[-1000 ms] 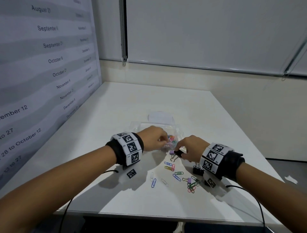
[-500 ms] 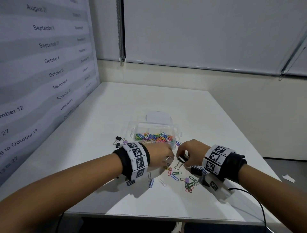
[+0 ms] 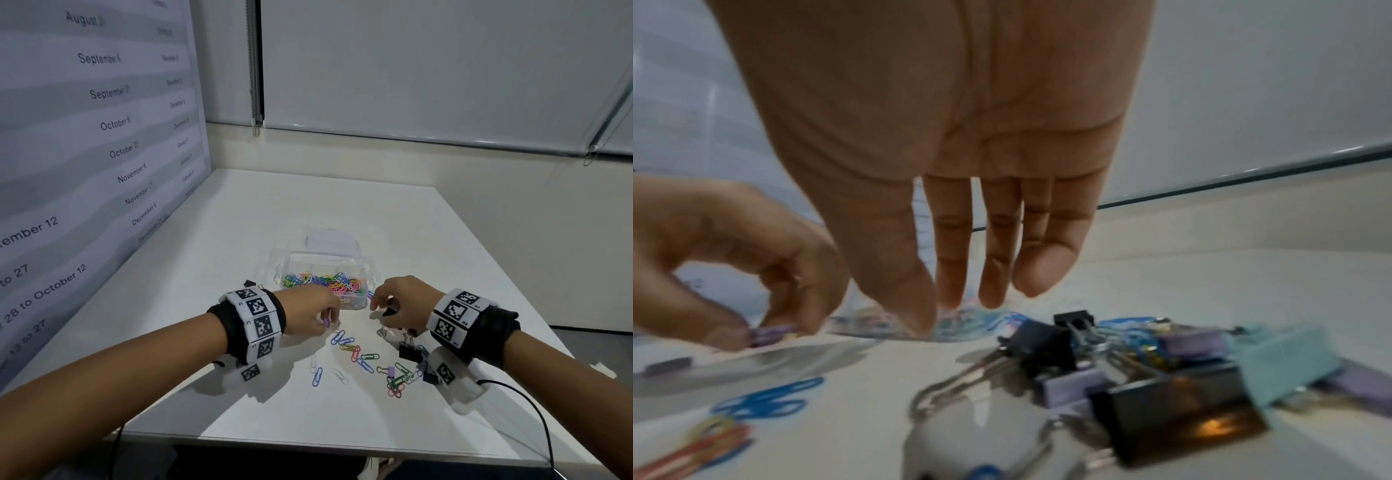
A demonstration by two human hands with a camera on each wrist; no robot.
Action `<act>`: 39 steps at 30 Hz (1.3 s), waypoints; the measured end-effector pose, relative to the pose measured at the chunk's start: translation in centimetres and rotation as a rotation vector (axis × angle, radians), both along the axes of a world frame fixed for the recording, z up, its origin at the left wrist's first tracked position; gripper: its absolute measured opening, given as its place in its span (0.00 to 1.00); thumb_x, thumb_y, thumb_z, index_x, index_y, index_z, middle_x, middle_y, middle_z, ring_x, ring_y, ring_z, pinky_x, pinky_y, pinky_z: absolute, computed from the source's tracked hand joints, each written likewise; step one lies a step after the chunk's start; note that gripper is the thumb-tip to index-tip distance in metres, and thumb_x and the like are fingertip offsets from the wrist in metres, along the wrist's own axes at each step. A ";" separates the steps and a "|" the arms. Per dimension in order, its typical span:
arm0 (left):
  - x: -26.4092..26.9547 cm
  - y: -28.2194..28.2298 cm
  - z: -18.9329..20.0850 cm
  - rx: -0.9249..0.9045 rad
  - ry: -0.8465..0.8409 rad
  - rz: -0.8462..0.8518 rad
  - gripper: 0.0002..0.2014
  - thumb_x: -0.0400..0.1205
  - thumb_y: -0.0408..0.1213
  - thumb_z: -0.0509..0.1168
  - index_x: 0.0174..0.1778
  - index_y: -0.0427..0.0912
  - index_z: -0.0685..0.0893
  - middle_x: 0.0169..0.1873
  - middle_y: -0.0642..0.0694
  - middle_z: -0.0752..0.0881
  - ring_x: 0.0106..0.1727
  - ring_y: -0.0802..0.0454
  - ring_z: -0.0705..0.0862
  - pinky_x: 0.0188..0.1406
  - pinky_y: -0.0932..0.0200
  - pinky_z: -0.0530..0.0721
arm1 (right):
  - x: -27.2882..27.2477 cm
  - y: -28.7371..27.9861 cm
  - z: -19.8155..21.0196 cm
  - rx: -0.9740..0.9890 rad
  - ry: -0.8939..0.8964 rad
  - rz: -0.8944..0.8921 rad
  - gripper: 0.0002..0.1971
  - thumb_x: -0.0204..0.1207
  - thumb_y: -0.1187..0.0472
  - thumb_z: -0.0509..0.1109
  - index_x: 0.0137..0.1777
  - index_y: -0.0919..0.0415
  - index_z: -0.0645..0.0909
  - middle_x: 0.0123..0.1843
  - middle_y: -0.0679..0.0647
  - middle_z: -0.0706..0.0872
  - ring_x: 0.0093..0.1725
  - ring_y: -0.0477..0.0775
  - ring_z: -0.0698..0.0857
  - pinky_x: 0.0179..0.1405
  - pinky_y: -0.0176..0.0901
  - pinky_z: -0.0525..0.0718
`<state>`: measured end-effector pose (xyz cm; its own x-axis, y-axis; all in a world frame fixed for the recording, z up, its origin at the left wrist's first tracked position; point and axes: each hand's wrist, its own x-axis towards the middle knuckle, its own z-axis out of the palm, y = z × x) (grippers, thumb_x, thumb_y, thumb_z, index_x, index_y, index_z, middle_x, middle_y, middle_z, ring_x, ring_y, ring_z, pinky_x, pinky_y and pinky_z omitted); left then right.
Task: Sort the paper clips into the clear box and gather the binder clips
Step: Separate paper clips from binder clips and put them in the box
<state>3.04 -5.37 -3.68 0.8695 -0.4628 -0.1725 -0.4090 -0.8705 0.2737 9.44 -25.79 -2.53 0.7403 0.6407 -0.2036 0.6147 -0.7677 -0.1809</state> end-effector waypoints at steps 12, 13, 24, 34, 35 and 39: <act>-0.5 2.8 0.1 0.285 0.014 0.112 0.10 0.79 0.33 0.60 0.52 0.40 0.84 0.54 0.43 0.83 0.56 0.44 0.81 0.48 0.58 0.75 | -3.6 3.4 -2.0 0.037 0.048 0.172 0.13 0.80 0.62 0.62 0.61 0.55 0.83 0.57 0.54 0.82 0.48 0.50 0.82 0.45 0.32 0.70; -0.7 2.8 0.1 0.297 0.016 0.109 0.09 0.79 0.33 0.60 0.52 0.42 0.83 0.53 0.44 0.81 0.54 0.44 0.80 0.47 0.58 0.75 | -3.8 3.4 -1.9 0.035 0.068 0.180 0.13 0.79 0.64 0.64 0.60 0.55 0.83 0.55 0.54 0.82 0.46 0.49 0.81 0.44 0.32 0.70; -4.6 0.1 0.6 0.158 0.174 0.002 0.32 0.72 0.51 0.74 0.68 0.43 0.72 0.57 0.45 0.78 0.49 0.52 0.73 0.49 0.57 0.72 | -4.2 0.6 -0.9 0.007 0.203 0.114 0.20 0.64 0.57 0.79 0.56 0.48 0.83 0.47 0.41 0.78 0.47 0.50 0.85 0.45 0.35 0.80; -3.2 -1.9 -0.7 -0.046 0.199 0.101 0.17 0.73 0.37 0.74 0.56 0.40 0.81 0.53 0.44 0.88 0.49 0.50 0.82 0.45 0.64 0.74 | -5.0 2.3 -1.8 0.064 0.208 0.060 0.14 0.63 0.58 0.79 0.49 0.52 0.85 0.41 0.44 0.83 0.35 0.39 0.79 0.44 0.36 0.80; -3.1 -2.1 -0.8 -0.052 0.185 0.113 0.16 0.73 0.37 0.73 0.55 0.39 0.82 0.53 0.44 0.88 0.52 0.48 0.84 0.45 0.64 0.74 | -5.0 2.5 -1.9 0.069 0.213 0.055 0.13 0.63 0.58 0.79 0.48 0.53 0.86 0.39 0.44 0.83 0.33 0.38 0.78 0.42 0.33 0.78; -2.9 -2.6 -0.9 -0.059 0.138 0.146 0.14 0.73 0.35 0.73 0.53 0.39 0.83 0.52 0.44 0.88 0.54 0.47 0.84 0.44 0.63 0.75 | -4.8 2.8 -1.7 0.047 0.223 0.051 0.07 0.65 0.58 0.79 0.42 0.54 0.87 0.33 0.42 0.82 0.34 0.40 0.80 0.42 0.36 0.79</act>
<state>0.16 -7.99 -4.56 0.8982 -0.3464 -0.2705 -0.2348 -0.8985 0.3709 4.62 -22.95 -4.20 0.6468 0.6885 -0.3280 0.5931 -0.7245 -0.3512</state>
